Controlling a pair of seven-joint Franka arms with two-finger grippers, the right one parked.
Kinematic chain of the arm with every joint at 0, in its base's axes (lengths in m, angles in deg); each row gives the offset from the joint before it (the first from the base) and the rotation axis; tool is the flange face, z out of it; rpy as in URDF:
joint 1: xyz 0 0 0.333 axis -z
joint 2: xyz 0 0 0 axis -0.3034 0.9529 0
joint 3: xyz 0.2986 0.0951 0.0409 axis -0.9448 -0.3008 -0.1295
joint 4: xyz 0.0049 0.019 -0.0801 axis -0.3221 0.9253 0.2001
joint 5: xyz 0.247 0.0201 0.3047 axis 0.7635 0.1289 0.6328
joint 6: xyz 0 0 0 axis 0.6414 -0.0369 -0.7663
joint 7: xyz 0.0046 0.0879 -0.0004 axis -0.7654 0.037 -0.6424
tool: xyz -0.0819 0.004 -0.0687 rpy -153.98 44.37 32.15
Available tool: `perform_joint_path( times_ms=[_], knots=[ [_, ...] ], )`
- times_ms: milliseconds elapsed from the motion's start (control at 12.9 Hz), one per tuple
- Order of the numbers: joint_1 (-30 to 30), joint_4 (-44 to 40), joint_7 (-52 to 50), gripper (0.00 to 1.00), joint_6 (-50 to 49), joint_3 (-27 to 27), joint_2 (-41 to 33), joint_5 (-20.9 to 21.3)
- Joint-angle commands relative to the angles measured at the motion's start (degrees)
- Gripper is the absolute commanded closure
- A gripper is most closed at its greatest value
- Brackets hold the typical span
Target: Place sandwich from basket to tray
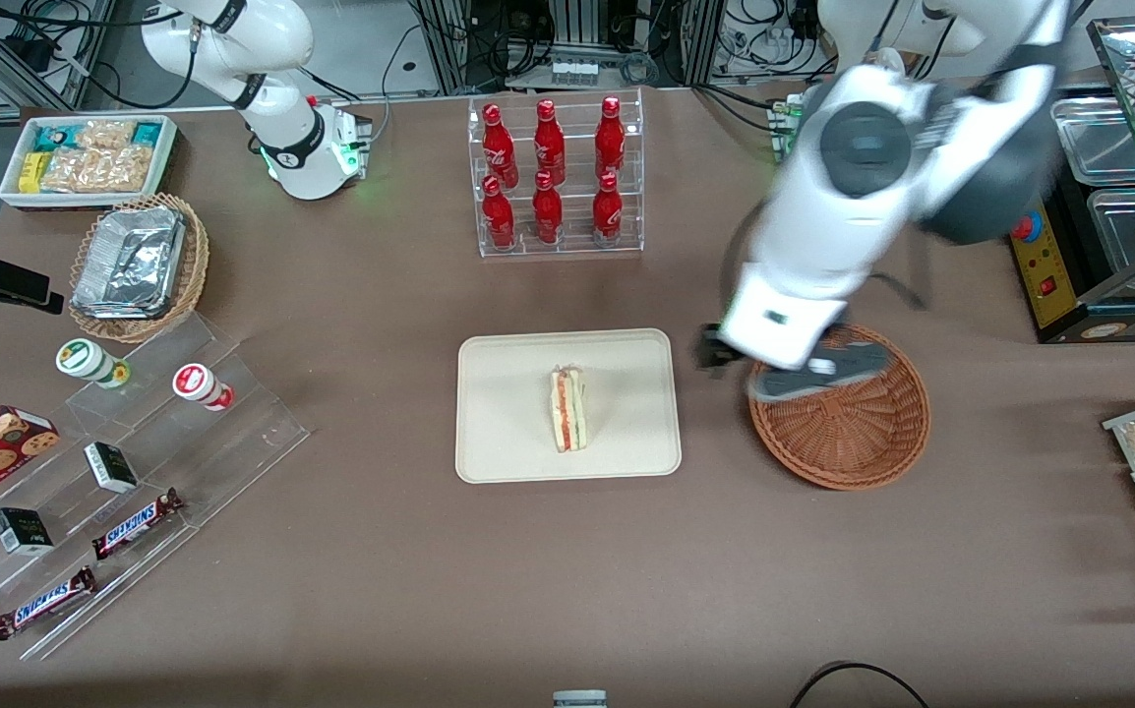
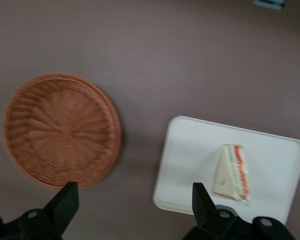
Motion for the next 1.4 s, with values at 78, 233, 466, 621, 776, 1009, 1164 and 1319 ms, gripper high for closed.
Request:
perform_joint_path(
  times_ms=[78, 233, 466, 621, 776, 1009, 1164, 1319],
  knots=[
    [-9.11, 8.2, 14.02, 0.0, -0.66, 0.61, -6.84, -0.8],
    [-13.07, 10.86, 21.51, 0.0, -0.57, 0.61, -9.22, -0.89],
    [-18.96, 12.01, 32.14, 0.0, -1.8, 0.61, -11.68, -3.51],
    [-20.99, 11.57, 35.42, 0.0, -3.21, 0.61, -12.3, -3.79],
    [-21.0, 11.39, 35.6, 0.0, -3.3, 0.61, -12.39, -3.62],
    [-21.0, 11.65, 35.87, 0.0, -5.49, 0.52, -14.31, -3.44],
    [-20.83, 12.71, 38.58, 0.0, -6.46, 0.43, -15.9, -3.7],
    [-20.21, 12.8, 38.77, 0.0, -6.73, 0.09, -16.34, -3.7]
  ],
)
